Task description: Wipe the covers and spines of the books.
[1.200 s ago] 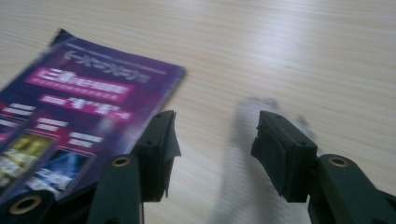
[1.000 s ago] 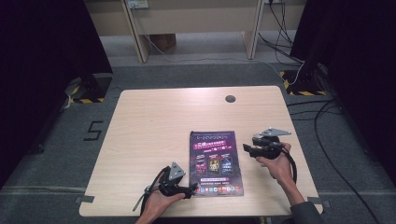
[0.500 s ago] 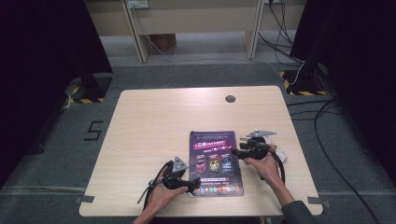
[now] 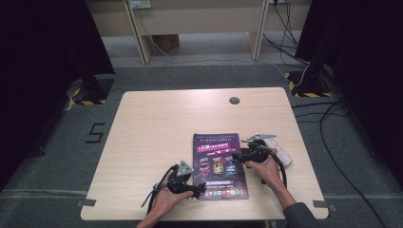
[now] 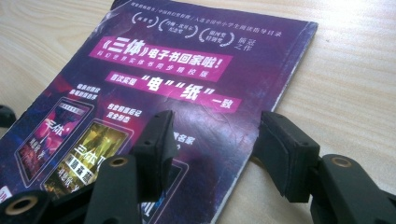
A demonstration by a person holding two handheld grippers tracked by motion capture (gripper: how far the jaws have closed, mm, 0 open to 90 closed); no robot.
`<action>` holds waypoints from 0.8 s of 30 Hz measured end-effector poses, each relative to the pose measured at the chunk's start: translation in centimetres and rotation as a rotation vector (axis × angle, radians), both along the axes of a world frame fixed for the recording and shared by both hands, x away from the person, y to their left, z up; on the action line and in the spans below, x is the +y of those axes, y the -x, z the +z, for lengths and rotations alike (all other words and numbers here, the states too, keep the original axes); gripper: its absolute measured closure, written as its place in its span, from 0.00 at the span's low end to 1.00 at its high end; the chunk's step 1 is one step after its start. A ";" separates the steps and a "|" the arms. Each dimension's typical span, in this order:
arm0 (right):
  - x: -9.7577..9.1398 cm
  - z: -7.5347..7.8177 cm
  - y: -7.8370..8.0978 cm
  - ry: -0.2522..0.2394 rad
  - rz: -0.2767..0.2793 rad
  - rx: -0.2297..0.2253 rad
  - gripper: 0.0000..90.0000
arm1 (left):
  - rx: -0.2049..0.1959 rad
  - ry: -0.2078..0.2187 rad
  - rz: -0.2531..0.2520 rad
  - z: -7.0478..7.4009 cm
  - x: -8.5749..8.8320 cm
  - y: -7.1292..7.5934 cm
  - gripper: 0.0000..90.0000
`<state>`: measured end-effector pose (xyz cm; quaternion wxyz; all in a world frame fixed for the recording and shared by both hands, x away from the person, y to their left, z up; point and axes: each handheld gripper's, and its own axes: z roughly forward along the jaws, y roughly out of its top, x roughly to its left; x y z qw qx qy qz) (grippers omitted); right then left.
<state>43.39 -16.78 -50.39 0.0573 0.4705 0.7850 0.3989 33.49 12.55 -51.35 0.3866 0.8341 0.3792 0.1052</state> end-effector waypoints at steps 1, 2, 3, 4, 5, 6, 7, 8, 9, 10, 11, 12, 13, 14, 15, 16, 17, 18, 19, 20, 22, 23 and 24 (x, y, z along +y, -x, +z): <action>0.0 0.0 -0.1 -0.001 0.002 -0.002 0.51 | 0.002 -0.005 0.002 0.0 -0.1 0.1 0.26; 0.1 -0.1 -0.1 -0.008 -0.001 0.000 0.51 | 0.003 -0.004 -0.004 0.0 -0.2 0.3 0.25; 0.1 -0.1 -0.1 -0.009 -0.002 -0.001 0.51 | 0.004 -0.005 -0.006 0.0 -0.2 0.3 0.25; 0.1 -0.1 -0.1 -0.010 -0.001 -0.002 0.51 | 0.006 -0.006 -0.008 0.0 -0.2 0.4 0.25; 0.2 -0.1 -0.1 -0.012 -0.003 0.000 0.51 | 0.007 -0.007 -0.010 0.1 -0.2 0.5 0.25; 0.2 -0.1 -0.2 -0.018 -0.006 0.003 0.50 | 0.008 -0.009 -0.011 0.1 -0.3 0.7 0.25; 0.3 -0.1 -0.2 -0.020 -0.004 0.004 0.50 | 0.009 -0.011 -0.014 0.1 -0.3 0.9 0.25; 0.4 -0.1 -0.2 -0.022 -0.005 0.004 0.50 | 0.012 -0.014 -0.025 0.1 -0.4 1.2 0.25; 0.5 -0.2 -0.3 -0.028 -0.005 0.007 0.50 | 0.017 -0.014 -0.035 0.2 -0.4 1.6 0.25; 0.5 -0.2 -0.3 -0.031 -0.002 0.011 0.50 | 0.019 -0.015 -0.044 0.2 -0.4 1.8 0.25; 0.6 -0.2 -0.3 -0.034 0.000 0.015 0.50 | 0.021 -0.012 -0.053 0.2 -0.3 2.1 0.26; 0.7 -0.3 -0.4 -0.038 0.005 0.024 0.51 | 0.026 -0.006 -0.060 0.2 -0.2 2.3 0.26; 0.8 -0.4 -0.3 -0.041 0.006 0.026 0.52 | 0.028 -0.006 -0.065 0.2 -0.2 2.5 0.27; 0.9 -0.4 -0.3 -0.043 0.009 0.031 0.52 | 0.033 -0.007 -0.063 0.3 -0.1 2.6 0.27; 1.1 -0.4 -0.3 -0.039 0.012 0.031 0.52 | 0.036 -0.007 -0.055 0.3 -0.1 2.6 0.27; 1.1 -0.3 -0.3 -0.029 0.014 0.029 0.53 | 0.037 -0.008 -0.048 0.3 0.0 2.5 0.27; 1.1 -0.3 -0.3 -0.025 0.014 0.028 0.53 | 0.035 -0.009 -0.043 0.3 0.1 2.4 0.26; 1.1 -0.3 -0.3 -0.027 0.013 0.032 0.54 | 0.035 -0.013 -0.035 0.3 0.1 2.3 0.26; 1.1 -0.3 -0.3 -0.027 0.013 0.033 0.54 | 0.037 -0.014 -0.026 0.3 0.2 2.2 0.26; 1.0 -0.3 -0.3 -0.028 0.013 0.033 0.54 | 0.039 -0.014 -0.021 0.3 0.3 2.2 0.25; 1.0 -0.3 -0.3 -0.031 0.011 0.037 0.54 | 0.038 -0.016 -0.018 0.3 0.3 2.2 0.25; 1.0 -0.3 -0.3 -0.030 0.009 0.038 0.54 | 0.035 -0.020 -0.018 0.3 0.2 2.2 0.25; 1.0 -0.3 -0.3 -0.027 0.009 0.035 0.54 | 0.035 -0.018 -0.023 0.3 0.1 2.3 0.25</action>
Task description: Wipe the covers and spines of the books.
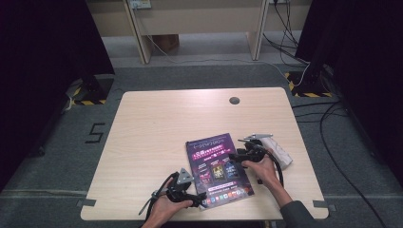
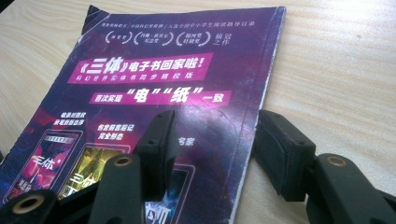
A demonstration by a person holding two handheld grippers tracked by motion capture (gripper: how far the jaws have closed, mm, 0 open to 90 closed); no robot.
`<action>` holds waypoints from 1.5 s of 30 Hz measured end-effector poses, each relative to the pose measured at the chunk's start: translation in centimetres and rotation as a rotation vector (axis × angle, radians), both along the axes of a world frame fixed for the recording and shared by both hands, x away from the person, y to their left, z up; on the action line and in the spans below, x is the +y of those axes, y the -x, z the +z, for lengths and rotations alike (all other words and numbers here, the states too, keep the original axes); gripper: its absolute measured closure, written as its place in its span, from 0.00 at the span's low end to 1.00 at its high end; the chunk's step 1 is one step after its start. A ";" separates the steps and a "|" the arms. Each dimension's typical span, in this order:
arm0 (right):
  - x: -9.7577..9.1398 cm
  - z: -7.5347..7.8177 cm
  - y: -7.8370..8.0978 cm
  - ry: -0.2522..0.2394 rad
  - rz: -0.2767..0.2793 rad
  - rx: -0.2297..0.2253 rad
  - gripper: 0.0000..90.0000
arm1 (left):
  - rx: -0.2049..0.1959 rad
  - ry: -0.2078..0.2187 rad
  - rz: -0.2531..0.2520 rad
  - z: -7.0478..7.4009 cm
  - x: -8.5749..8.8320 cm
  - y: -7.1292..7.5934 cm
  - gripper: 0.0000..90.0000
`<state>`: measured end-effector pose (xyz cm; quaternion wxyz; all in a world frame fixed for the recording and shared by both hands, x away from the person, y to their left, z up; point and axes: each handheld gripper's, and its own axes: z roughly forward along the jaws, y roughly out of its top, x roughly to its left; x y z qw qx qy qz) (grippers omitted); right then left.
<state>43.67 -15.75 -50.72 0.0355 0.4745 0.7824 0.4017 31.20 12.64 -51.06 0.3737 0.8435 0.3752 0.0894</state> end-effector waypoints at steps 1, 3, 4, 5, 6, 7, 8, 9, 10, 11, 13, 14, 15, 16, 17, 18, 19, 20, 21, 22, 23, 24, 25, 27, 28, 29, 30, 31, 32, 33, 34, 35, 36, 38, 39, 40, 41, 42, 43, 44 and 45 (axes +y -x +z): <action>0.0 0.0 0.0 -0.003 -0.003 0.001 0.54 | 0.001 0.005 -0.011 0.0 -0.1 0.1 0.25; 0.0 0.0 0.1 -0.021 -0.011 0.012 0.54 | -0.004 0.000 -0.020 0.0 -0.5 0.2 0.25; -0.1 -0.1 0.1 -0.033 -0.017 0.017 0.54 | -0.008 -0.003 -0.017 0.0 -0.6 0.3 0.25; -0.1 -0.1 0.1 -0.043 -0.022 0.023 0.54 | -0.008 -0.003 -0.017 0.0 -0.6 0.4 0.25; -0.2 -0.1 0.2 -0.049 -0.027 0.027 0.54 | -0.007 -0.003 -0.017 0.0 -0.6 0.4 0.25; -0.2 -0.2 0.2 -0.057 -0.032 0.030 0.54 | -0.008 -0.003 -0.018 0.0 -0.6 0.4 0.25; -0.2 -0.2 0.2 -0.071 -0.040 0.034 0.54 | -0.010 -0.004 -0.019 0.0 -0.7 0.4 0.25; -0.3 -0.2 0.3 -0.076 -0.044 0.042 0.54 | -0.012 -0.002 -0.017 -0.1 -0.7 0.5 0.25; -0.4 -0.2 0.3 -0.087 -0.047 0.053 0.54 | -0.012 -0.002 -0.017 -0.1 -0.7 0.5 0.25; -0.4 -0.2 0.3 -0.103 -0.057 0.064 0.54 | -0.013 -0.002 -0.018 -0.1 -0.7 0.5 0.25; -0.6 -0.3 0.4 -0.126 -0.066 0.075 0.54 | -0.015 -0.003 -0.018 -0.1 -0.8 0.5 0.25; -0.7 -0.4 0.4 -0.138 -0.071 0.083 0.54 | -0.016 -0.002 -0.016 -0.1 -0.8 0.5 0.25; -0.8 -0.4 0.4 -0.150 -0.073 0.089 0.54 | -0.018 0.000 -0.015 -0.1 -0.8 0.6 0.25; -0.9 -0.5 0.5 -0.166 -0.074 0.101 0.54 | -0.019 -0.001 -0.013 -0.1 -0.8 0.6 0.25; -1.0 -0.5 0.6 -0.181 -0.074 0.118 0.54 | -0.020 -0.001 -0.013 -0.1 -0.8 0.6 0.25; -1.1 -0.5 0.7 -0.193 -0.068 0.133 0.55 | -0.019 0.000 -0.011 -0.1 -0.8 0.6 0.25; -1.2 -0.5 0.8 -0.217 -0.055 0.155 0.62 | -0.020 0.002 -0.010 -0.1 -0.8 0.6 0.25; -1.1 -0.5 1.0 -0.269 -0.035 0.172 0.67 | -0.021 0.001 -0.009 -0.1 -0.7 0.6 0.25; -0.8 -0.3 1.2 -0.290 -0.007 0.175 0.70 | -0.021 0.000 -0.009 -0.1 -0.7 0.6 0.25; -0.4 0.2 1.5 -0.246 0.017 0.138 0.70 | -0.019 0.000 -0.008 -0.1 -0.7 0.6 0.25; -0.1 0.5 1.6 -0.196 0.033 0.109 0.70 | -0.018 0.001 -0.009 -0.1 -0.7 0.6 0.25; 0.3 0.8 1.7 -0.144 0.051 0.087 0.71 | -0.017 0.003 -0.008 -0.1 -0.6 0.6 0.25; 0.3 0.9 1.7 -0.122 0.056 0.084 0.74 | -0.019 0.006 -0.005 -0.2 -0.6 0.6 0.25; 0.1 0.7 1.5 -0.113 0.060 0.096 0.74 | -0.018 0.003 -0.007 -0.1 -0.7 0.6 0.25; 0.1 0.7 1.5 -0.112 0.062 0.098 0.75 | -0.016 0.002 -0.007 -0.1 -0.7 0.6 0.25; 0.1 0.7 1.4 -0.110 0.065 0.098 0.75 | -0.016 0.002 -0.007 -0.1 -0.6 0.6 0.25; 0.1 0.7 1.4 -0.107 0.075 0.095 0.76 | -0.017 0.003 -0.005 -0.1 -0.6 0.7 0.25; 0.1 0.8 1.3 -0.106 0.082 0.095 0.78 | -0.016 0.002 -0.004 -0.1 -0.6 0.7 0.25; 0.1 0.9 1.3 -0.108 0.085 0.095 0.79 | -0.017 0.001 -0.005 -0.1 -0.6 0.7 0.25; 0.1 1.0 1.3 -0.111 0.091 0.093 0.80 | -0.016 0.001 -0.006 -0.1 -0.6 0.7 0.25; 0.1 1.2 1.3 -0.107 0.101 0.090 0.81 | -0.017 0.002 -0.005 -0.1 -0.6 0.6 0.25; 0.1 1.2 1.2 -0.102 0.112 0.083 0.82 | -0.017 0.001 -0.005 -0.1 -0.6 0.7 0.25; 0.1 1.2 1.2 -0.104 0.116 0.084 0.83 | -0.017 -0.002 -0.006 -0.1 -0.6 0.7 0.25; 0.1 1.3 1.1 -0.092 0.130 0.081 0.84 | -0.017 -0.003 -0.007 -0.1 -0.6 0.7 0.25; 0.1 1.3 1.1 -0.089 0.136 0.079 0.84 | -0.017 -0.003 -0.007 -0.1 -0.6 0.7 0.25; 0.1 1.4 1.1 -0.086 0.142 0.082 0.84 | -0.017 -0.004 -0.006 -0.1 -0.6 0.7 0.25; 0.1 1.5 1.0 -0.083 0.149 0.080 0.85 | -0.017 -0.005 -0.005 -0.1 -0.6 0.7 0.25; 0.2 1.6 1.0 -0.078 0.155 0.079 0.85 | -0.019 -0.006 -0.007 -0.1 -0.6 0.7 0.25; 0.2 1.7 1.0 -0.068 0.164 0.069 0.85 | -0.018 -0.007 -0.008 -0.1 -0.6 0.7 0.25; 0.3 1.8 1.0 -0.060 0.172 0.066 0.85 | -0.017 -0.006 -0.009 -0.1 -0.6 0.7 0.25; 0.4 1.9 1.0 -0.051 0.179 0.066 0.85 | -0.017 -0.004 -0.008 -0.1 -0.5 0.7 0.25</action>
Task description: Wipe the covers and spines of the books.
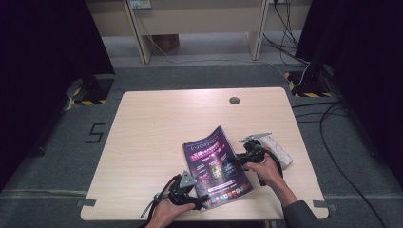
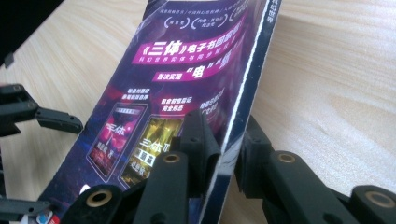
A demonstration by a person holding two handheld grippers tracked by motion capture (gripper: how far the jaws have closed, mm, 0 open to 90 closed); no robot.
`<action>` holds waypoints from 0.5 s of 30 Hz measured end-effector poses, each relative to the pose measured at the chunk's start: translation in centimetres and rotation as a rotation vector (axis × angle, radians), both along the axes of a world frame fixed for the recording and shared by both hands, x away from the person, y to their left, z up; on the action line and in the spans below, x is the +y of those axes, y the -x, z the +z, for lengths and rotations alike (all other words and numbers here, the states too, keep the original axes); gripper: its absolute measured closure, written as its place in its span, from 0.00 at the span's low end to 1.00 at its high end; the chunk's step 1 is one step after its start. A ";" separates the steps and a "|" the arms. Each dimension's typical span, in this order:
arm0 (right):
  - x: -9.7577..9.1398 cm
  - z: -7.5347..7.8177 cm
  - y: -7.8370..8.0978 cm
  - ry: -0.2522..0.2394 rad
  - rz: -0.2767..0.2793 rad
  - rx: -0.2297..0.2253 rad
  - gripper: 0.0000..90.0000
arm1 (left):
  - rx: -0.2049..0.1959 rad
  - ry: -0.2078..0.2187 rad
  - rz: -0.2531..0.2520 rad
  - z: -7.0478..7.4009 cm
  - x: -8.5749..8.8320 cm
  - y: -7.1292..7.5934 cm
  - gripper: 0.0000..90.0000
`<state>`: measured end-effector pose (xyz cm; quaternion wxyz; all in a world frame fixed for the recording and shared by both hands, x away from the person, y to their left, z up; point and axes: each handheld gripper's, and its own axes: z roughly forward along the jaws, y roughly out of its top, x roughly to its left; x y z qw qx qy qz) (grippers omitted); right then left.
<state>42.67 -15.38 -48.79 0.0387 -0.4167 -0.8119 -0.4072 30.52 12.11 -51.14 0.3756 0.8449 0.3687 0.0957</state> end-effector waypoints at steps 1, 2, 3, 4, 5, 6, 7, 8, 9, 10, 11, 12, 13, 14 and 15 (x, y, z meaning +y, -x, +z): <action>0.0 0.1 0.0 0.007 0.004 -0.002 0.85 | 0.000 0.000 0.000 0.0 0.0 0.0 0.25; 0.1 0.1 0.0 0.010 0.008 -0.002 0.85 | -0.001 0.000 0.000 0.0 0.0 0.0 0.25; 0.1 0.2 -0.1 0.016 0.012 -0.005 0.85 | -0.001 0.003 -0.002 0.0 0.0 0.0 0.25; 0.2 0.3 -0.1 0.024 0.017 -0.009 0.86 | 0.001 0.005 -0.004 0.0 0.1 0.0 0.26; 0.3 0.4 -0.2 0.035 0.023 -0.016 0.86 | -0.001 0.007 -0.006 0.0 0.1 0.0 0.26; 0.5 0.5 -0.3 0.045 0.025 -0.020 0.86 | -0.002 0.009 -0.005 0.0 0.2 0.0 0.26; 0.6 0.6 -0.3 0.056 0.028 -0.027 0.87 | -0.003 0.010 -0.006 0.0 0.2 0.0 0.27; 0.8 0.7 -0.4 0.064 0.033 -0.031 0.87 | -0.001 0.012 -0.005 0.0 0.3 0.1 0.27; 1.0 0.9 -0.5 0.081 0.042 -0.038 0.87 | -0.002 0.016 -0.007 0.0 0.3 0.1 0.27; 1.2 1.1 -0.6 0.097 0.051 -0.041 0.88 | -0.005 0.012 -0.008 0.1 0.5 0.2 0.27; 1.5 1.4 -0.7 0.119 0.061 -0.049 0.88 | -0.008 0.011 -0.003 0.2 0.7 0.2 0.27; 1.7 1.5 -0.8 0.133 0.068 -0.051 0.88 | -0.011 0.008 0.000 0.2 1.0 0.3 0.27; 1.9 1.7 -1.0 0.148 0.073 -0.053 0.89 | -0.014 0.007 0.002 0.2 1.1 0.3 0.27; 2.1 1.8 -1.1 0.157 0.079 -0.058 0.89 | -0.016 0.002 0.006 0.3 1.5 0.4 0.27; 2.3 2.0 -1.2 0.175 0.092 -0.063 0.89 | -0.018 -0.006 0.007 0.3 1.7 0.4 0.27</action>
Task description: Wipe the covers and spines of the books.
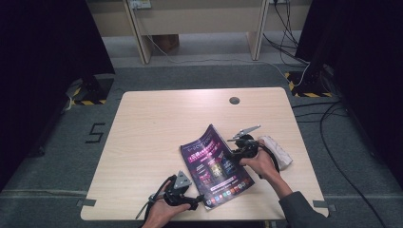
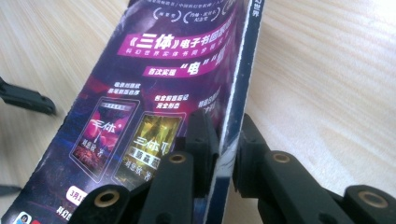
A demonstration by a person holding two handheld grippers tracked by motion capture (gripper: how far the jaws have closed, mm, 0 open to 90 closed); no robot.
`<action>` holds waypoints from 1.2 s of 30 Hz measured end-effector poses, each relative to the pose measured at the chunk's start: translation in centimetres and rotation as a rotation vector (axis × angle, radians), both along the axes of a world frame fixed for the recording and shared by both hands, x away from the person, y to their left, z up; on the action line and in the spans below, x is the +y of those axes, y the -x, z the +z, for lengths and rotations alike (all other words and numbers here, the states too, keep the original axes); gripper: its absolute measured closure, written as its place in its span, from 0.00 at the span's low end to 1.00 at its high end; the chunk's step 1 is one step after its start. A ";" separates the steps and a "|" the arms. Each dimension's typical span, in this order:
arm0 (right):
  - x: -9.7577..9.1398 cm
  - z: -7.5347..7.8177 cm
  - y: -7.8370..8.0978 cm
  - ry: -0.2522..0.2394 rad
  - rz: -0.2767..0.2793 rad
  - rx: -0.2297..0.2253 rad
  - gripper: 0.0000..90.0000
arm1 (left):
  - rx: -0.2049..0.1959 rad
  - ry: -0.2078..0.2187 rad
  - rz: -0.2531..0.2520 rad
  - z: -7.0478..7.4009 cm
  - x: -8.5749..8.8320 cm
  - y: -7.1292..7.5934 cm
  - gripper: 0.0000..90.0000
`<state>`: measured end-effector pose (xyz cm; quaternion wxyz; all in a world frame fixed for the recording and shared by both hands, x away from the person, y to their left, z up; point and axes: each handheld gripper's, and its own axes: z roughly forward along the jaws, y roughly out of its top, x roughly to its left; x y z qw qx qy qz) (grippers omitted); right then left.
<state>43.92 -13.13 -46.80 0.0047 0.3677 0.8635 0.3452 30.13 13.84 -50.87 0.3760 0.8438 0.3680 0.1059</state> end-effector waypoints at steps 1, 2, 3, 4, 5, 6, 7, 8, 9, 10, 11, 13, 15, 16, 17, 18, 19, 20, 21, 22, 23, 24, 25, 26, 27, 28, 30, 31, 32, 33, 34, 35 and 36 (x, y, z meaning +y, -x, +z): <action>0.2 0.2 -0.1 0.012 0.001 0.001 0.89 | -0.001 -0.003 0.006 0.0 0.3 0.0 0.27; 0.3 0.3 -0.2 0.023 0.009 -0.006 0.90 | 0.002 -0.005 0.013 -0.1 0.6 0.1 0.27; 0.5 0.5 -0.3 0.034 0.015 -0.005 0.90 | 0.004 -0.004 0.014 -0.1 0.7 0.2 0.27; 0.6 0.6 -0.4 0.042 0.019 -0.008 0.90 | 0.006 -0.007 0.014 -0.1 0.9 0.2 0.27; 0.7 0.7 -0.5 0.049 0.023 -0.011 0.91 | 0.007 -0.007 0.018 -0.1 1.2 0.3 0.27; 0.9 1.1 -0.6 0.062 0.028 -0.014 0.91 | 0.006 -0.003 0.021 -0.1 1.2 0.4 0.27; 1.0 1.2 -0.7 0.070 0.030 -0.020 0.92 | 0.005 -0.005 0.021 -0.1 1.4 0.4 0.27; 1.1 1.5 -0.8 0.081 0.034 -0.022 0.92 | 0.005 -0.003 0.022 0.0 1.5 0.5 0.27; 1.2 1.8 -0.9 0.093 0.041 -0.033 0.93 | 0.004 -0.003 0.022 0.0 1.6 0.6 0.27; 1.4 2.1 -1.0 0.104 0.046 -0.041 0.93 | 0.004 -0.003 0.020 0.0 1.7 0.7 0.27; 1.6 2.4 -1.1 0.117 0.046 -0.044 0.93 | 0.004 -0.003 0.018 0.0 1.7 0.8 0.27; 1.8 2.9 -1.3 0.145 0.060 -0.061 0.93 | 0.006 -0.007 0.020 0.0 1.9 1.0 0.27; 2.1 3.6 -1.5 0.166 0.068 -0.078 0.94 | 0.009 -0.006 0.018 0.0 2.0 1.0 0.27; 2.2 4.0 -1.6 0.180 0.071 -0.084 0.94 | 0.009 -0.006 0.018 0.0 2.0 1.0 0.27; 2.3 4.2 -1.7 0.195 0.076 -0.099 0.94 | 0.010 -0.008 0.019 -0.1 2.0 1.0 0.27; 2.5 4.7 -1.8 0.218 0.077 -0.109 0.94 | 0.009 -0.007 0.021 -0.1 2.0 1.0 0.27; 2.6 5.1 -1.9 0.238 0.080 -0.117 0.94 | 0.009 -0.011 0.019 -0.2 2.1 1.0 0.27; 2.7 5.6 -2.1 0.254 0.080 -0.131 0.94 | 0.010 -0.011 0.018 -0.2 2.0 1.0 0.28; 2.8 6.0 -2.2 0.268 0.078 -0.142 0.94 | 0.009 -0.008 0.020 -0.2 2.0 1.0 0.28; 2.9 6.5 -2.4 0.284 0.080 -0.159 0.94 | 0.009 -0.007 0.020 -0.2 2.0 1.0 0.28; 2.9 6.9 -2.5 0.294 0.078 -0.168 0.94 | 0.011 -0.011 0.018 -0.2 2.0 1.0 0.28; 2.9 7.5 -2.7 0.309 0.068 -0.176 0.94 | 0.011 -0.010 0.018 -0.2 2.0 1.0 0.28; 2.9 8.3 -3.0 0.331 0.064 -0.205 0.94 | 0.012 -0.009 0.017 -0.2 2.0 1.0 0.28; 2.9 8.7 -3.2 0.336 0.062 -0.215 0.94 | 0.012 -0.009 0.016 -0.3 2.0 1.0 0.28; 2.9 9.4 -3.3 0.346 0.053 -0.228 0.94 | 0.012 -0.010 0.016 -0.3 2.0 1.0 0.28; 3.0 9.8 -3.4 0.359 0.046 -0.238 0.94 | 0.010 -0.013 0.017 -0.3 1.9 1.0 0.28; 3.2 11.0 -3.7 0.386 0.033 -0.273 0.94 | 0.010 -0.015 0.014 -0.3 1.9 1.0 0.28; 3.3 11.4 -3.8 0.400 0.030 -0.284 0.94 | 0.010 -0.014 0.013 -0.3 1.9 1.0 0.28; 3.5 11.8 -4.0 0.412 0.029 -0.300 0.94 | 0.010 -0.015 0.013 -0.3 1.9 1.0 0.28; 3.7 12.1 -4.1 0.423 0.023 -0.311 0.94 | 0.008 -0.017 0.013 -0.3 1.9 1.0 0.28; 4.0 12.4 -4.2 0.448 0.012 -0.326 0.94 | 0.009 -0.017 0.012 -0.3 1.9 1.0 0.28; 4.2 12.6 -4.3 0.461 0.009 -0.335 0.94 | 0.007 -0.015 0.012 -0.3 1.9 1.0 0.28; 4.5 12.7 -4.5 0.479 0.011 -0.347 0.94 | 0.007 -0.016 0.011 -0.3 1.9 1.0 0.28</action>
